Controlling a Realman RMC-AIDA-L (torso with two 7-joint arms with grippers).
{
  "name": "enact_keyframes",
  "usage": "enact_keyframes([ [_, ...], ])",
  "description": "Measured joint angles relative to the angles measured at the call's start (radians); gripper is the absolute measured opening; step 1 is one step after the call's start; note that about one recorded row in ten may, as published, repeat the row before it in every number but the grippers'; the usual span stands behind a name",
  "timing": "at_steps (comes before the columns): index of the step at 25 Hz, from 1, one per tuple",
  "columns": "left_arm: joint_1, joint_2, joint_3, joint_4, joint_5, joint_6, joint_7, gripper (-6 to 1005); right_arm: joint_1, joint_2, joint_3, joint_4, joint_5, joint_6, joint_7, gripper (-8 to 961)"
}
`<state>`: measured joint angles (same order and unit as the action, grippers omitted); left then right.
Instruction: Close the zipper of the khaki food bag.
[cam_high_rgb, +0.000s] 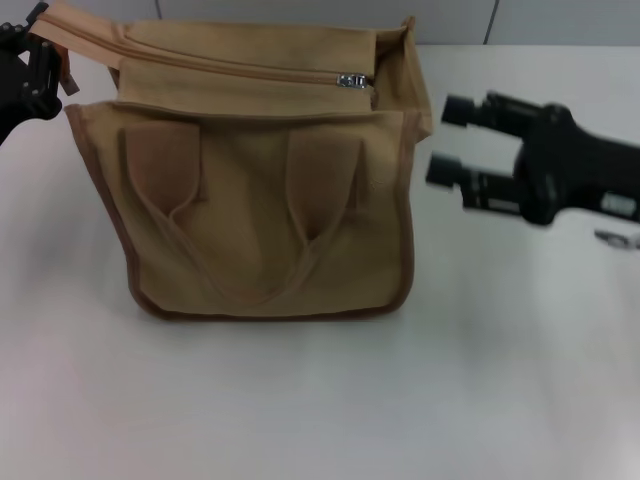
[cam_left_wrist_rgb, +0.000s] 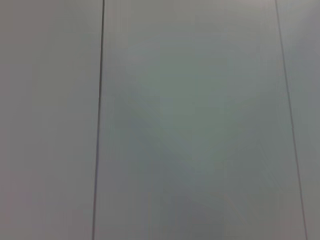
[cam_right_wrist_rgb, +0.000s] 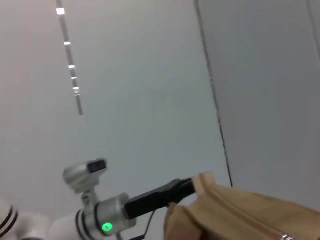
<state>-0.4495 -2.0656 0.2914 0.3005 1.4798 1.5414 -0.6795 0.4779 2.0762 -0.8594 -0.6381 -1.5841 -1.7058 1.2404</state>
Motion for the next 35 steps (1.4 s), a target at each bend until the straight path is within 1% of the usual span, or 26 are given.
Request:
enact_keyframes([
  [2, 0.002, 0.000, 0.000, 0.000, 0.000, -0.012, -0.001, 112, -0.021, -0.001, -0.002, 0.021, -0.008, -0.028, -0.070, 752],
  [5, 0.008, -0.001, 0.000, 0.000, 0.001, -0.022, -0.007, 112, -0.038, -0.009, -0.010, 0.048, -0.073, -0.051, -0.138, 752],
  [6, 0.010, -0.001, 0.001, 0.000, 0.001, -0.023, -0.010, 113, -0.042, -0.011, -0.008, 0.056, -0.142, -0.055, -0.165, 752],
  [7, 0.013, -0.001, 0.002, 0.000, 0.001, -0.023, -0.015, 113, -0.042, -0.011, -0.008, 0.056, -0.142, -0.055, -0.165, 752],
  [12, 0.024, 0.001, 0.002, 0.000, 0.001, -0.016, -0.059, 114, -0.052, -0.003, -0.005, 0.071, -0.274, -0.038, -0.221, 753],
  [16, 0.039, -0.001, 0.006, 0.001, 0.000, -0.007, -0.069, 115, -0.051, -0.001, -0.010, 0.095, -0.307, 0.001, -0.256, 753],
  [20, 0.049, -0.002, 0.003, 0.000, 0.001, -0.003, -0.075, 116, -0.045, -0.001, -0.007, 0.109, -0.309, 0.008, -0.257, 753],
  [23, 0.054, 0.001, 0.007, 0.006, 0.008, -0.005, -0.120, 116, -0.040, -0.001, -0.006, 0.114, -0.309, 0.015, -0.257, 752],
  [26, 0.060, 0.010, 0.017, 0.032, 0.046, -0.016, -0.201, 117, -0.036, -0.001, -0.010, 0.117, -0.309, 0.018, -0.258, 752],
  [28, 0.070, 0.022, 0.021, 0.066, 0.097, -0.020, -0.280, 118, -0.031, 0.000, -0.010, 0.120, -0.309, 0.019, -0.258, 752],
  [34, 0.115, 0.071, 0.024, 0.210, 0.249, 0.057, -0.538, 119, -0.026, 0.001, -0.011, 0.121, -0.304, 0.034, -0.258, 751],
  [35, 0.124, 0.085, 0.025, 0.243, 0.284, 0.084, -0.590, 164, -0.024, 0.001, -0.011, 0.122, -0.304, 0.037, -0.259, 751],
])
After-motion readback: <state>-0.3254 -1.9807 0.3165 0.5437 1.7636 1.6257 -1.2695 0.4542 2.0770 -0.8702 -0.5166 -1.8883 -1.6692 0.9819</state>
